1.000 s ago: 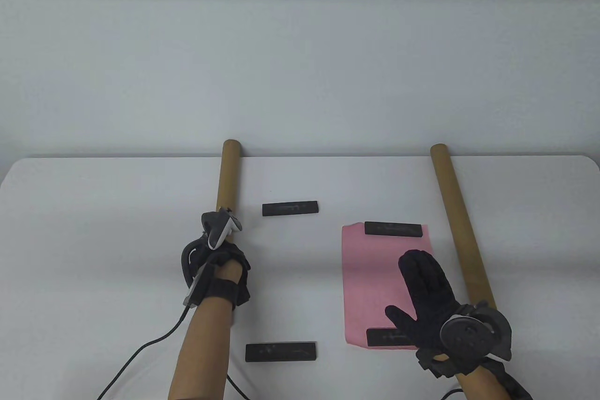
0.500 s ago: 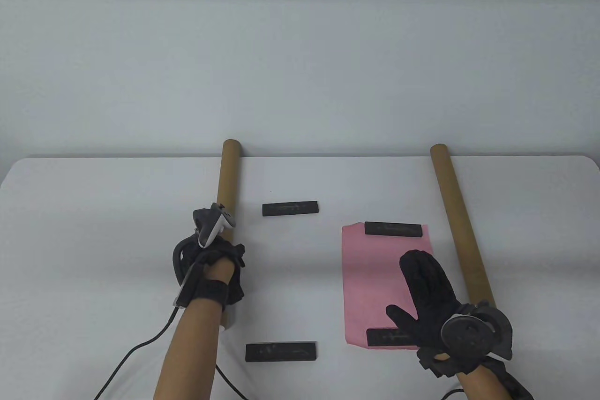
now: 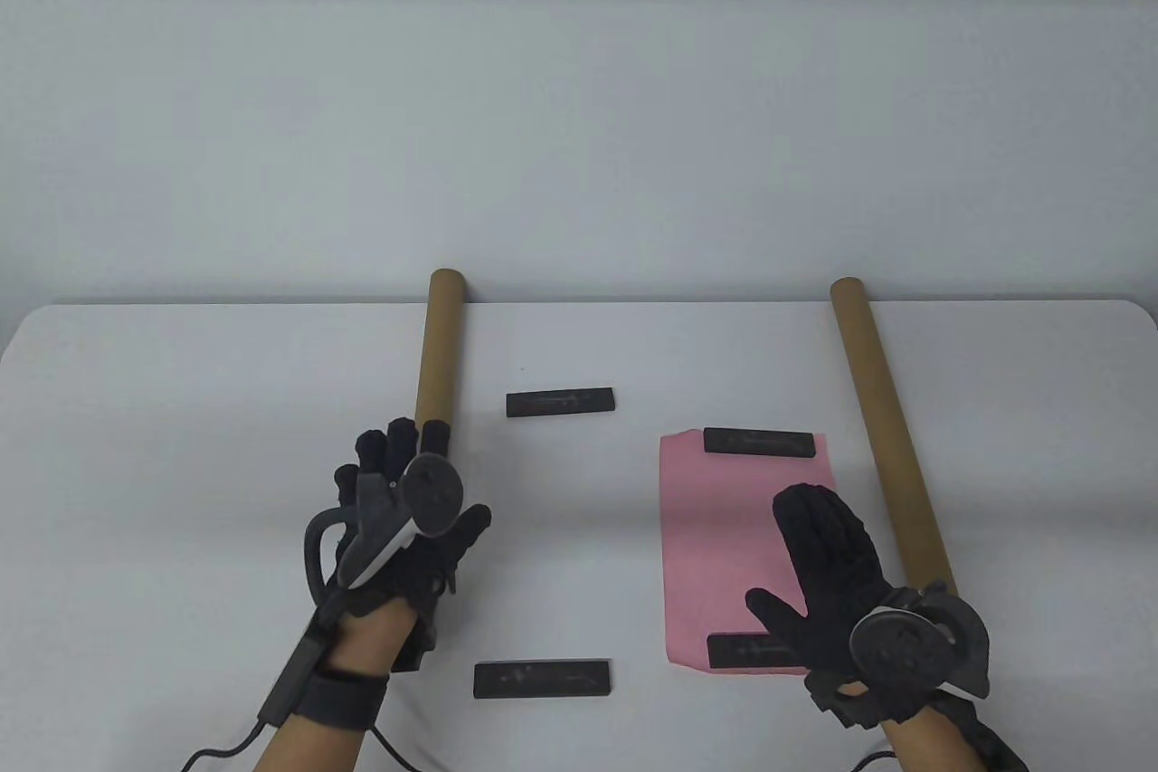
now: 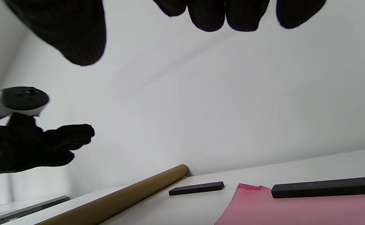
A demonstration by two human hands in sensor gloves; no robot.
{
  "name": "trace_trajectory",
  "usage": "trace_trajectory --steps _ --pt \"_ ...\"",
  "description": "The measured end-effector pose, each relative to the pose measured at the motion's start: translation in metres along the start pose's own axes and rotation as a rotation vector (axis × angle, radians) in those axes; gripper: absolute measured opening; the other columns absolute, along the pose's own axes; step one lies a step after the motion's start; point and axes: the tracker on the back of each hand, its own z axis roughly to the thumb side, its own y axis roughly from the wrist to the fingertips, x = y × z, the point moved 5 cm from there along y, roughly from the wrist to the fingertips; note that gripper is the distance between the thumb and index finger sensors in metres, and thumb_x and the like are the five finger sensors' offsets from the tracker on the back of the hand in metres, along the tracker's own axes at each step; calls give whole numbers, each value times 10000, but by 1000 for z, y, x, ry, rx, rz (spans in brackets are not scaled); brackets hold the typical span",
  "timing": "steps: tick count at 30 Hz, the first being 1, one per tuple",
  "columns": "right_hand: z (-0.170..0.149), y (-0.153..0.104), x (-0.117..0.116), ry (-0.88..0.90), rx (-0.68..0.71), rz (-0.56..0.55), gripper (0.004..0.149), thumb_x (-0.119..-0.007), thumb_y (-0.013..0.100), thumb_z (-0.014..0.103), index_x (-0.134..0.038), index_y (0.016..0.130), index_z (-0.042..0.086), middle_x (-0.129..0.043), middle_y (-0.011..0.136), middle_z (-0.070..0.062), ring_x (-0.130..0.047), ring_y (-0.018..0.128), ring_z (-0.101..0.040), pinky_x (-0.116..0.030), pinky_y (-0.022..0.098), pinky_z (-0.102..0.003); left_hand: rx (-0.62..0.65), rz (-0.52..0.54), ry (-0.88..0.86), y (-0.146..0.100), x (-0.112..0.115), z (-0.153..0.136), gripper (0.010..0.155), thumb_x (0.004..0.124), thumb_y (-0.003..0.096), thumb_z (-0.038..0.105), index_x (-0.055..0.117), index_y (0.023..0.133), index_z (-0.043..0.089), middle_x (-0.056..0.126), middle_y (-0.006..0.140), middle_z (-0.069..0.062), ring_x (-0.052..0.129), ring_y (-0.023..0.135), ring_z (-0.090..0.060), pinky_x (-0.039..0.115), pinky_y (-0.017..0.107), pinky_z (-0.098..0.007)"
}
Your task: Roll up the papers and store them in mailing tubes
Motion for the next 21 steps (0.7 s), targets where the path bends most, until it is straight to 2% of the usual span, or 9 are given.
trace_trajectory --steps 5,13,17,21 --pt "-6 1 -8 -46 -28 42 952 -804 498 541 -345 1140 9 -410 1149 -296 -477 1027 -628 -483 654 -777 161 68 -8 -26 13 9 995 698 330 734 114 1063 400 103 1189 -3 167 1145 -412 338 805 -622" --pt "-22 5 -8 -152 -159 91 991 -826 492 547 -336 1134 -28 -428 1137 -317 -500 999 -655 -503 617 -799 202 65 -73 -25 26 3 988 694 331 729 119 1060 392 120 1183 -10 188 1135 -420 349 797 -616" --pt "-40 14 5 -225 -328 152 1011 -831 494 567 -332 1147 -22 -426 1152 -307 -496 1014 -656 -518 622 -806 196 39 -94 -22 33 -3 988 694 332 728 122 1062 385 124 1182 -14 194 1134 -418 348 794 -614" --pt "-99 28 7 -226 -577 296 1027 -853 496 561 -316 1153 -17 -402 1166 -288 -480 1039 -639 -524 649 -794 191 24 -104 -18 37 -5 986 694 334 726 126 1063 382 131 1182 -16 206 1131 -422 355 793 -615"
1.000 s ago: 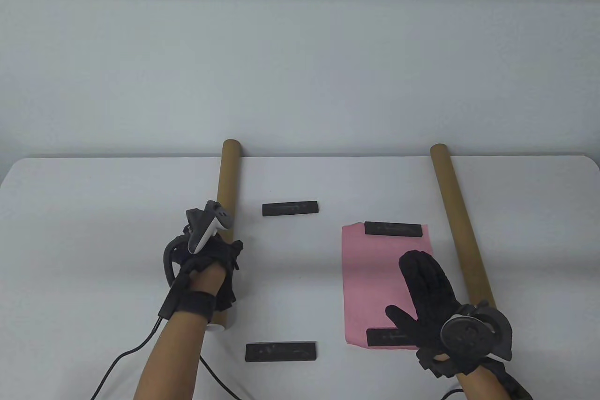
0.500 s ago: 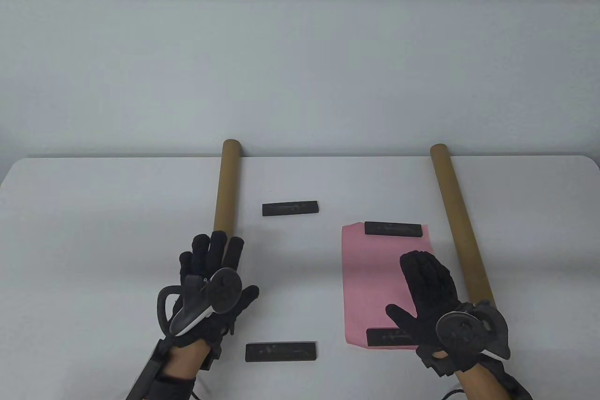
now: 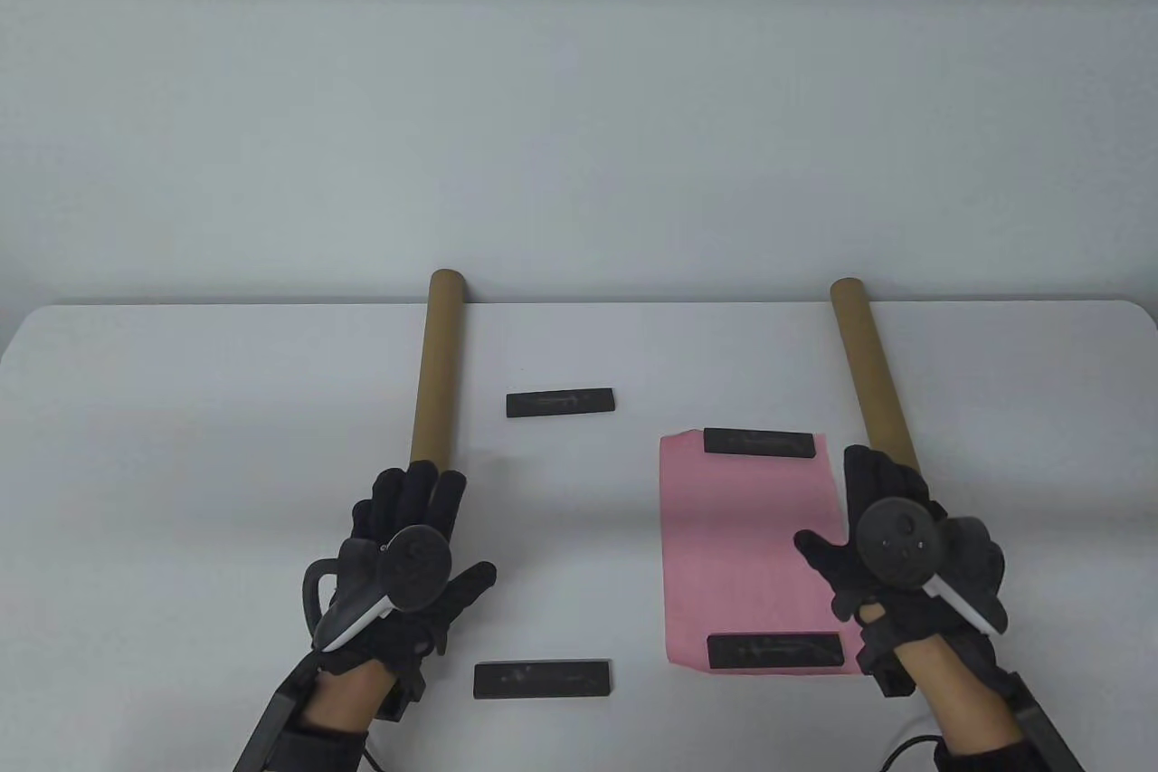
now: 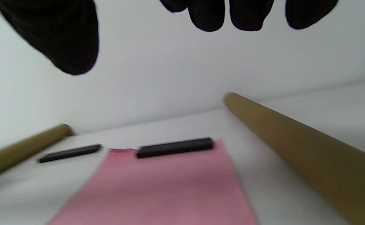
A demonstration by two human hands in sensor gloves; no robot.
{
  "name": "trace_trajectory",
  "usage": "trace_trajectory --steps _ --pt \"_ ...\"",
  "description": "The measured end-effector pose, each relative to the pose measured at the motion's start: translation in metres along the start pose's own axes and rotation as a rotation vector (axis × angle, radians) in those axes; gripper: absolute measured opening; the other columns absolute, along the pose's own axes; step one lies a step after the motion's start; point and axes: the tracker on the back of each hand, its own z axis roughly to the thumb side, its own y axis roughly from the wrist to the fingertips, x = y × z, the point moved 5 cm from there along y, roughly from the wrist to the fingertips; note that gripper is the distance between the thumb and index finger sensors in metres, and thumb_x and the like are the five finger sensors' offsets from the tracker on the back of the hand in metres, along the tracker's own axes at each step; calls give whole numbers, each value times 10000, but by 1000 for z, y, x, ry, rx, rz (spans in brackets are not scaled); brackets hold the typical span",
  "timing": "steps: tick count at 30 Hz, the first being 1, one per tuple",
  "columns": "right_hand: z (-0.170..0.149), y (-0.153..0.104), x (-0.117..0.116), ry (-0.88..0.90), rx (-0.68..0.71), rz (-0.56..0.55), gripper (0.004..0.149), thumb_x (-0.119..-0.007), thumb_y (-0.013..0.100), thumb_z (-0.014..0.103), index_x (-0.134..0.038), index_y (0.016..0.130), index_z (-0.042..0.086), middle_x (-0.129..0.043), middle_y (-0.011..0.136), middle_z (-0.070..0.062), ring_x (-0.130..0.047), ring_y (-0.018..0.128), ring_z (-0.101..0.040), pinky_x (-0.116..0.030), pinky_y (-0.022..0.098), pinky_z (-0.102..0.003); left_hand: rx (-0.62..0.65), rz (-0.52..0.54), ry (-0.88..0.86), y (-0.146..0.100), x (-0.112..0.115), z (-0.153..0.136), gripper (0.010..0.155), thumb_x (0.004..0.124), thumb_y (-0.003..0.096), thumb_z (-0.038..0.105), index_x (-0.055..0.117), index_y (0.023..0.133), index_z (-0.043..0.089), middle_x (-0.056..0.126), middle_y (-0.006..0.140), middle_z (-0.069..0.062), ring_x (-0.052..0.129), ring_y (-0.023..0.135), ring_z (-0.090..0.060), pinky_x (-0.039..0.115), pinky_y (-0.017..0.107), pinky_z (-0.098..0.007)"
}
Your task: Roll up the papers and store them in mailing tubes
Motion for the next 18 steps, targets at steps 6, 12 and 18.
trace_trajectory --steps 6,12,18 --pt "-85 73 -50 -55 -379 267 1101 -900 450 559 -288 1120 -63 -423 1115 -323 -555 976 -645 -584 611 -785 -7 -6 -7 1 2 -3 981 695 339 721 127 1063 381 133 1183 -18 207 1131 -420 359 793 -618" --pt "-128 96 -92 -77 -637 431 1125 -923 436 541 -278 1097 -99 -486 1061 -322 -664 902 -612 -683 591 -725 -11 -9 -2 0 4 -4 980 697 343 716 126 1064 376 135 1182 -45 199 1125 -427 353 790 -618" --pt "-137 100 -105 -61 -717 435 877 -922 464 451 -511 1051 -53 -691 933 -250 -852 723 -490 -827 524 -588 -4 -22 -5 0 6 -3 977 698 347 711 127 1065 374 137 1182 -46 199 1124 -428 355 789 -619"
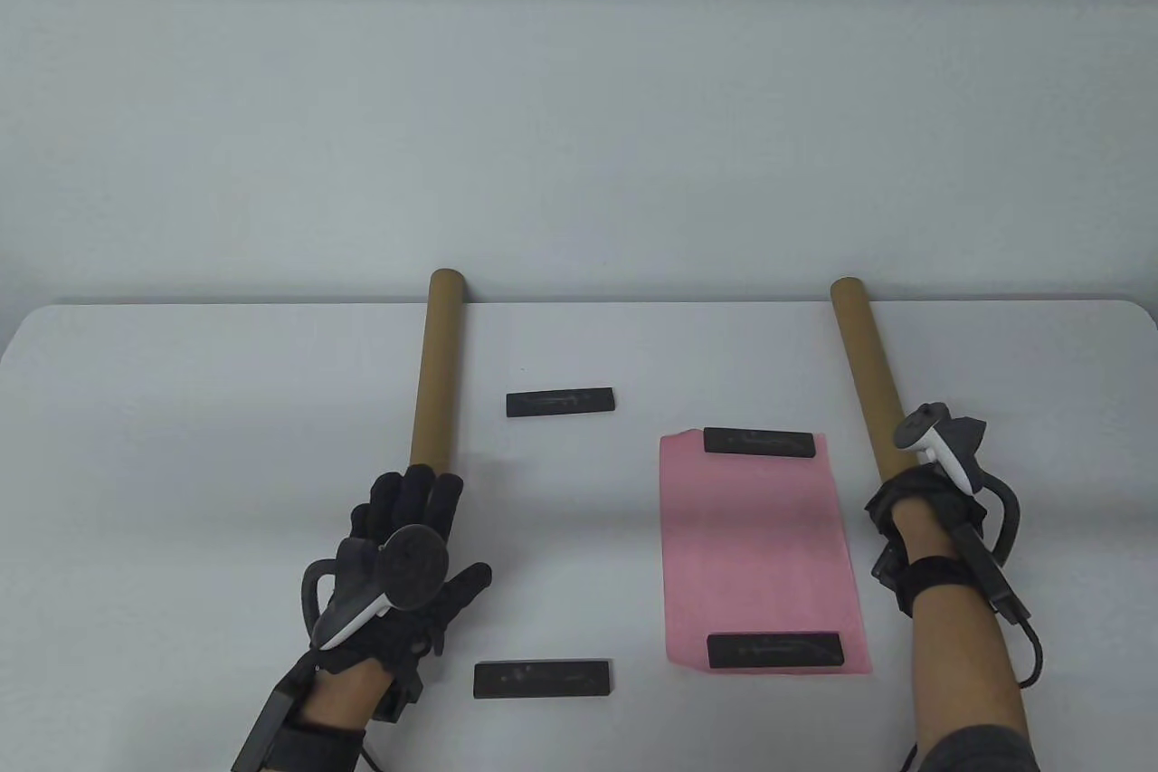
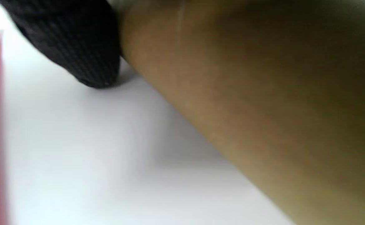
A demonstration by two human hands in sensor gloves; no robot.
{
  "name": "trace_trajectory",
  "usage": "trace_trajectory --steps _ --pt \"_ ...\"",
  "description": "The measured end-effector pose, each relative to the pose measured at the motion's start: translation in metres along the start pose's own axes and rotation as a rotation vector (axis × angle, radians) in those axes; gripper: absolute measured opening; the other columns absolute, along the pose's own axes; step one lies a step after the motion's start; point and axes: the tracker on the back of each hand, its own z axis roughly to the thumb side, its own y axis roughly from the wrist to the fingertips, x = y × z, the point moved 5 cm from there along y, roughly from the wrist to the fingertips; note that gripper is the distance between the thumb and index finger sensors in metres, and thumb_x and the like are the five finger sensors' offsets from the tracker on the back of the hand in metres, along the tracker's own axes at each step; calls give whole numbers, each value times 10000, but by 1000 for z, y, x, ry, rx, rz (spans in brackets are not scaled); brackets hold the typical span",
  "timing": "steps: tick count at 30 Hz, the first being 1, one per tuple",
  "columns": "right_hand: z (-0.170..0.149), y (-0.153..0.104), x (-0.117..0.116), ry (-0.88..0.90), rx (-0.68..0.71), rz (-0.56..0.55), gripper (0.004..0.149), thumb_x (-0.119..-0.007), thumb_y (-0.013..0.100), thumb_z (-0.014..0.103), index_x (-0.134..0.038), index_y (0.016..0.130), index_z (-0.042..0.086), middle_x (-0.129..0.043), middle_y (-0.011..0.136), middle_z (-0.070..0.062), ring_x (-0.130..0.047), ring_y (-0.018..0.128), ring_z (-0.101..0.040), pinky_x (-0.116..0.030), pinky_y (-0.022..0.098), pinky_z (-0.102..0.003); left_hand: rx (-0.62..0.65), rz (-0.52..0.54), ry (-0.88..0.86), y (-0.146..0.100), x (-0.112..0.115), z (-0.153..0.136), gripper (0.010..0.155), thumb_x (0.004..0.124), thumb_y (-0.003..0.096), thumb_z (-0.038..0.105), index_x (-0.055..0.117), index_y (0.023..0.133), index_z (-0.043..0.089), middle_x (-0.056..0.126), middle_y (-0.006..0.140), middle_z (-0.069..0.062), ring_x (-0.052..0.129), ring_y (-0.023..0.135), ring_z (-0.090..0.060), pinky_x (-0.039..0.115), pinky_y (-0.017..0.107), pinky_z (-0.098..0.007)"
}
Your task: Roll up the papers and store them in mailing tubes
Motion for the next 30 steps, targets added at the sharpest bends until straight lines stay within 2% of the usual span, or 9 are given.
trace_trajectory --steps 5,11,16,18,22,23,25,27,30 --pt "-6 -8 5 59 34 -22 835 -904 473 443 -511 1034 -35 -683 923 -239 -887 729 -468 -884 510 -565 1 7 -12 -2 -2 0 976 698 349 709 129 1066 369 144 1182 -42 209 1124 -429 361 789 -615" --pt "0 -48 28 14 271 -136 829 -908 470 455 -501 1043 15 -687 929 -200 -898 731 -428 -887 512 -567 18 4 -25 -4 -1 2 951 683 365 698 135 1067 366 157 1182 -37 251 1119 -418 385 785 -605" --pt "7 -125 48 -39 481 -439 766 -986 408 463 -635 1005 135 -772 906 -113 -939 712 -377 -888 524 -552 26 -10 -72 -6 2 1 937 688 371 687 157 1070 362 195 1180 -37 272 1120 -408 393 784 -600" --pt "10 -159 43 -50 601 -527 682 -1023 389 465 -734 960 228 -843 869 -44 -986 687 -310 -919 521 -500 29 8 -113 -6 -3 -2 927 691 375 680 177 1075 357 208 1182 -36 295 1120 -404 401 783 -598" --pt "7 -204 21 -51 809 -769 657 -1039 369 433 -755 935 258 -848 868 -26 -968 706 -315 -882 545 -524 33 44 -166 -7 -14 -6 908 708 378 662 223 1077 346 257 1179 -31 346 1116 -386 431 780 -584" --pt "6 -208 18 -50 879 -824 655 -1039 368 432 -757 935 266 -852 872 -19 -971 722 -312 -867 562 -538 22 58 -172 -8 -16 -8 909 715 379 660 229 1079 342 274 1177 -32 382 1106 -382 464 780 -564" --pt "3 -208 13 -19 981 -790 658 -1043 367 401 -732 936 294 -821 900 -2 -908 795 -341 -770 639 -595 22 88 -217 -11 -23 -13 889 724 384 649 275 1082 329 332 1170 -28 444 1091 -370 508 772 -540" --pt "-4 -209 15 -23 991 -843 653 -1040 372 383 -711 933 324 -799 919 24 -870 834 -338 -719 678 -609 37 116 -274 -13 -30 -15 860 739 389 631 328 1079 323 398 1156 -27 541 1064 -343 545 765 -522" --pt "-8 -210 16 -4 1033 -835 658 -1036 374 379 -697 936 332 -787 929 31 -849 853 -337 -700 688 -616 92 167 -319 -17 -41 -10 778 751 397 605 458 1061 323 544 1115 4 670 1007 -299 604 746 -502"
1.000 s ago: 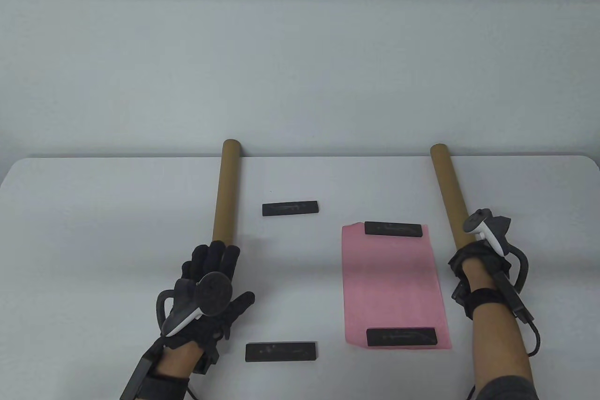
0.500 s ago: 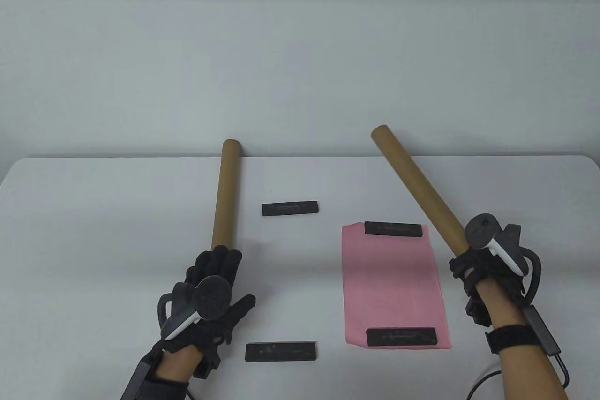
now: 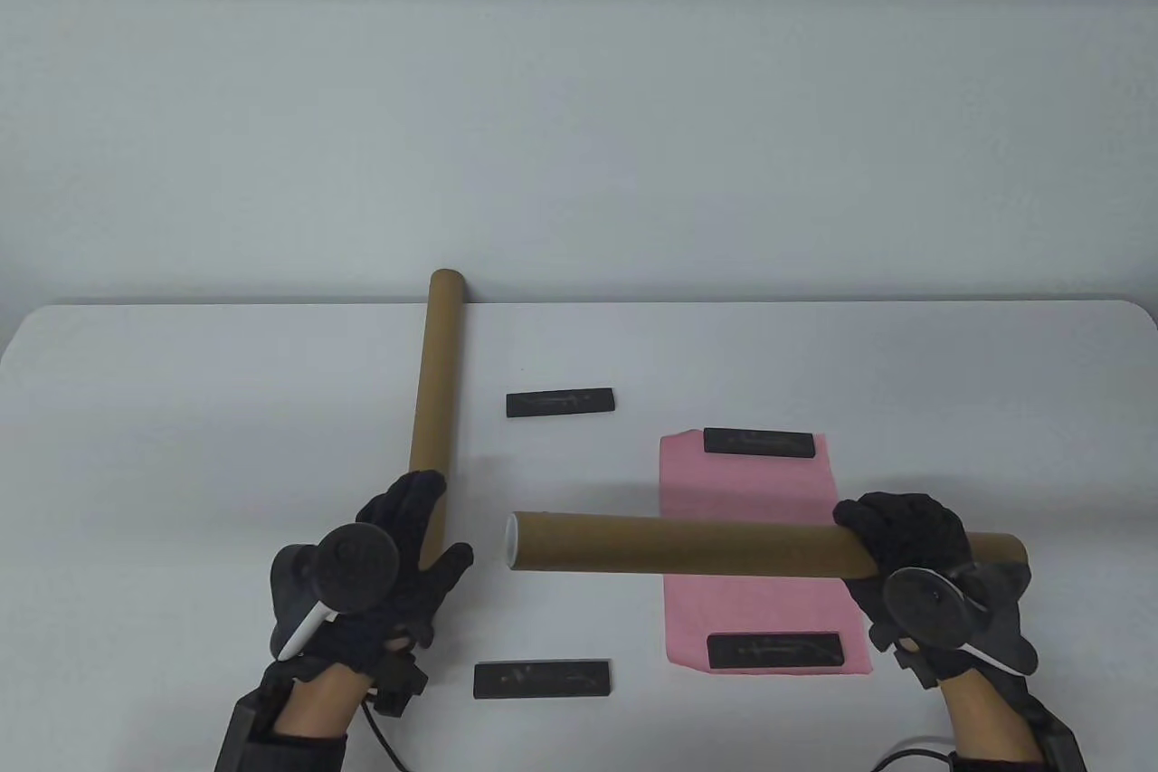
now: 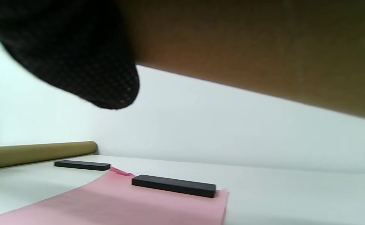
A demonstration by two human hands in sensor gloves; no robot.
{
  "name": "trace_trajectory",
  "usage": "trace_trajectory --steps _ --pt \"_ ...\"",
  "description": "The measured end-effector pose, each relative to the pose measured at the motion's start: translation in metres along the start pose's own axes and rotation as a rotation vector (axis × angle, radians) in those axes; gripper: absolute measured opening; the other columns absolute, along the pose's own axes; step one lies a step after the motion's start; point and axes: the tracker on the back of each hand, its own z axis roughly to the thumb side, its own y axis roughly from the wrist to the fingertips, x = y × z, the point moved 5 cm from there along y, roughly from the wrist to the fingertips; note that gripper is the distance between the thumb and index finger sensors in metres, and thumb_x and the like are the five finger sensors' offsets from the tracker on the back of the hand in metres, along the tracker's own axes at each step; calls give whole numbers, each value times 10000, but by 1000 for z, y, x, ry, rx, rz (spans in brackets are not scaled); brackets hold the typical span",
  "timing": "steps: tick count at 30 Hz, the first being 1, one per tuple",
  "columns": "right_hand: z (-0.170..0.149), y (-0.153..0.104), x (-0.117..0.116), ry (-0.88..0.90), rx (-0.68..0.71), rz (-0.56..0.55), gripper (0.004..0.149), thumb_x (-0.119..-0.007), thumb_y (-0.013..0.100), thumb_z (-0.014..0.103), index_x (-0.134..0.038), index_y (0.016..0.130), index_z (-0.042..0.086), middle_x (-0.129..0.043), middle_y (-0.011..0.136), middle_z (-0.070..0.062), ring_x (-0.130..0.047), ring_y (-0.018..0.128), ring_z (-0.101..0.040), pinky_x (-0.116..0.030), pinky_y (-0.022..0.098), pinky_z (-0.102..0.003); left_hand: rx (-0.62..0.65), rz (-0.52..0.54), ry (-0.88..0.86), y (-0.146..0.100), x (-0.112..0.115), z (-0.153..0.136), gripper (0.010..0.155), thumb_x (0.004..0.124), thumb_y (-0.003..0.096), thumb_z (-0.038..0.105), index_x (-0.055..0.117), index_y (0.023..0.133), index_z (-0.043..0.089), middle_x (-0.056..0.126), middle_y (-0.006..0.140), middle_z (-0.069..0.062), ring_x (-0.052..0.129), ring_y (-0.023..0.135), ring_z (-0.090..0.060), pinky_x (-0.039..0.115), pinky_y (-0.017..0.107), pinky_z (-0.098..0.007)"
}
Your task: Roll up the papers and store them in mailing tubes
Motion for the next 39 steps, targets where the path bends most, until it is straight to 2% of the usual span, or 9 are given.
trace_trajectory --steps 3,8,12,15,16,21,24,35,39 --pt "2 0 2 14 10 -11 661 -1033 377 380 -688 939 337 -779 936 33 -836 865 -337 -688 698 -620 75 28 -45 -3 -6 10 684 754 406 583 575 1019 338 688 1045 32 793 931 -248 668 720 -476" --pt "6 -1 7 -22 29 -45 662 -1032 380 381 -684 941 340 -774 940 35 -827 874 -337 -681 704 -621 157 25 -244 -8 -13 22 489 703 442 501 789 898 346 921 848 65 979 742 -180 768 661 -450" --pt "10 -1 8 -54 46 -45 663 -1031 379 381 -684 942 340 -773 941 34 -821 878 -339 -678 705 -624 268 1 -376 -10 -13 34 505 687 436 536 844 866 323 971 782 50 1010 672 -191 772 645 -468" --pt "12 -1 6 -71 60 -35 657 -1029 386 381 -685 943 337 -774 940 29 -821 878 -339 -679 704 -625 327 -13 -395 -12 -12 43 542 730 406 601 875 843 314 992 750 41 1025 637 -199 774 637 -477" --pt "13 -1 6 -72 61 -35 657 -1029 384 382 -684 942 337 -774 940 29 -822 875 -340 -681 705 -624 327 -28 -377 -12 -11 45 533 762 403 590 877 838 305 995 742 38 1023 634 -200 774 636 -481" --pt "14 -2 5 -72 76 -26 663 -1035 378 371 -692 943 315 -782 932 8 -834 852 -353 -715 676 -617 286 -88 -339 -10 -4 41 485 744 428 541 884 824 298 1001 716 35 1030 609 -188 779 634 -478" --pt "16 -1 5 -89 84 -21 667 -1035 380 373 -691 947 308 -781 932 2 -838 847 -355 -724 671 -612 234 -81 -322 -9 -3 36 456 765 427 520 917 785 281 1023 660 29 1044 560 -181 800 612 -468" --pt "23 -1 2 -115 102 -8 669 -1033 378 381 -696 950 302 -787 930 -6 -845 840 -360 -729 666 -608 188 -3 -203 -11 -10 35 425 845 400 518 987 672 225 1044 502 -7 1047 432 -173 811 601 -453" --pt "25 0 2 -124 100 -5 668 -1031 380 384 -694 951 304 -786 929 -4 -845 839 -357 -729 667 -604 180 3 -183 -11 -12 34 420 852 397 515 994 659 220 1042 488 -11 1044 418 -176 808 603 -453"
